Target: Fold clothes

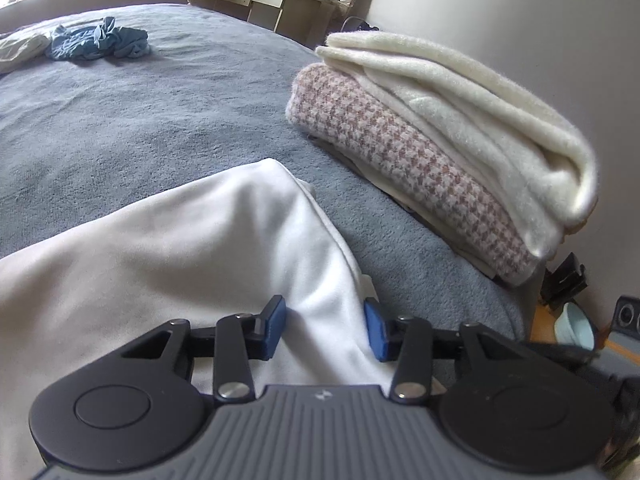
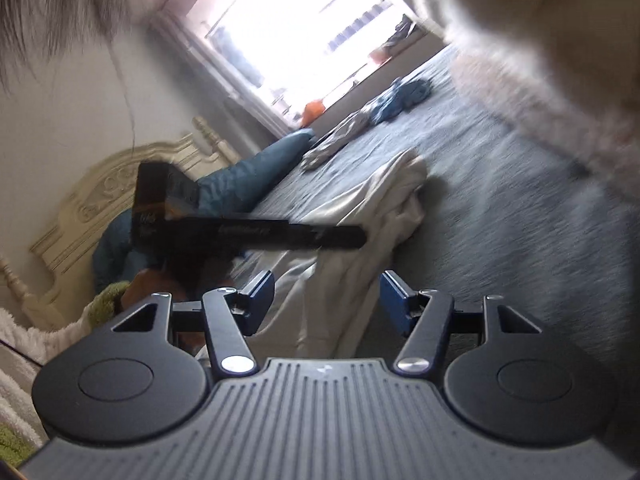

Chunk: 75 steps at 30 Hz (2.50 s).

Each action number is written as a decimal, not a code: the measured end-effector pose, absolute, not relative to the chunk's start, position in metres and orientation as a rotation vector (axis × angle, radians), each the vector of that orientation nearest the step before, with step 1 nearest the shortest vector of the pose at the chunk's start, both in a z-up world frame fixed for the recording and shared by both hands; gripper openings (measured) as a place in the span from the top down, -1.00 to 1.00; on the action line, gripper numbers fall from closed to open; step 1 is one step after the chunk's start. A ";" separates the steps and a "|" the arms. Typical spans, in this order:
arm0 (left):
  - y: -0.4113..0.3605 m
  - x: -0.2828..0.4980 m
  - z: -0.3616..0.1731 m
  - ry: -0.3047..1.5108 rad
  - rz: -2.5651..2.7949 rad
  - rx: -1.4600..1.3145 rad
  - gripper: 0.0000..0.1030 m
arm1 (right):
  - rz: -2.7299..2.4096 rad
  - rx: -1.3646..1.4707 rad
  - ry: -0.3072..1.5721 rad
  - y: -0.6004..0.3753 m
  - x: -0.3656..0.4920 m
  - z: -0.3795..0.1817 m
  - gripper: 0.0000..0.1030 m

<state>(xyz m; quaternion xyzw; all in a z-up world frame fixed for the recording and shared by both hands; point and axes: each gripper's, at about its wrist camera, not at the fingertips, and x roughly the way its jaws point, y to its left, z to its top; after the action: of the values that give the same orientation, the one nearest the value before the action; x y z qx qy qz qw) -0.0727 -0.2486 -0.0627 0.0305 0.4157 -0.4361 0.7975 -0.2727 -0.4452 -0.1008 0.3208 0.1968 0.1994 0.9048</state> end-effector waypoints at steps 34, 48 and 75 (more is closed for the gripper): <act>-0.270 -0.095 -0.062 0.845 -0.932 0.254 -0.18 | 0.349 0.669 0.344 -0.438 -0.310 -0.087 -0.22; -0.274 -0.060 -0.050 0.812 -0.856 0.148 -0.26 | -0.013 0.167 0.416 -0.412 -0.236 -0.080 0.05; -0.238 -0.024 -0.055 0.847 -0.872 -0.149 0.76 | 0.109 0.445 0.443 -0.448 -0.139 -0.101 0.30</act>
<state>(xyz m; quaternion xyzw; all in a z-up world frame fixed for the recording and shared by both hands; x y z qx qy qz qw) -0.0237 -0.2376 -0.0546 -0.0700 0.3975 -0.4092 0.8183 -0.1389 -0.4485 -0.1005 0.2188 0.2178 0.0536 0.9497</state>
